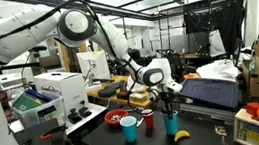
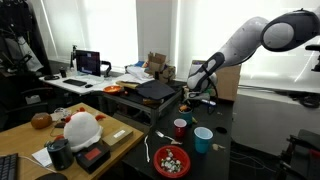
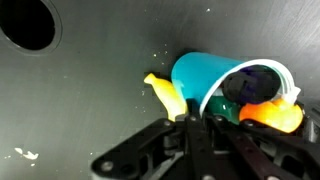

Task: Pick up the cup and pour it's contents in the bowl

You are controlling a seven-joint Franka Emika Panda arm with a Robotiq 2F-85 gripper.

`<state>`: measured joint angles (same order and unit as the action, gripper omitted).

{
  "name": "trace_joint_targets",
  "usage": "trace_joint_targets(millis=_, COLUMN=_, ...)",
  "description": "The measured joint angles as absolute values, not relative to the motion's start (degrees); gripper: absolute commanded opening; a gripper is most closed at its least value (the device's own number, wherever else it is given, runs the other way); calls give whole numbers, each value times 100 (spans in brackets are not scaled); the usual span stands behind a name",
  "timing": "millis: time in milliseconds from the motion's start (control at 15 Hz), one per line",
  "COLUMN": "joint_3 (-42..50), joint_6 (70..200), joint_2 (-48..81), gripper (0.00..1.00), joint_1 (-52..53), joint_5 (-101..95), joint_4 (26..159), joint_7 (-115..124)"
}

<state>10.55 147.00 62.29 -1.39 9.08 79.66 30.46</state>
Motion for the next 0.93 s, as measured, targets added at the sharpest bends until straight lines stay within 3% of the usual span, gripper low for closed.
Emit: trace_joint_targets(millis=933, joint_3=1425, joint_6=14708, joint_2=4182, gripper=1, joint_1=279, joint_5=-212, joint_4=9938, joint_7=2372)
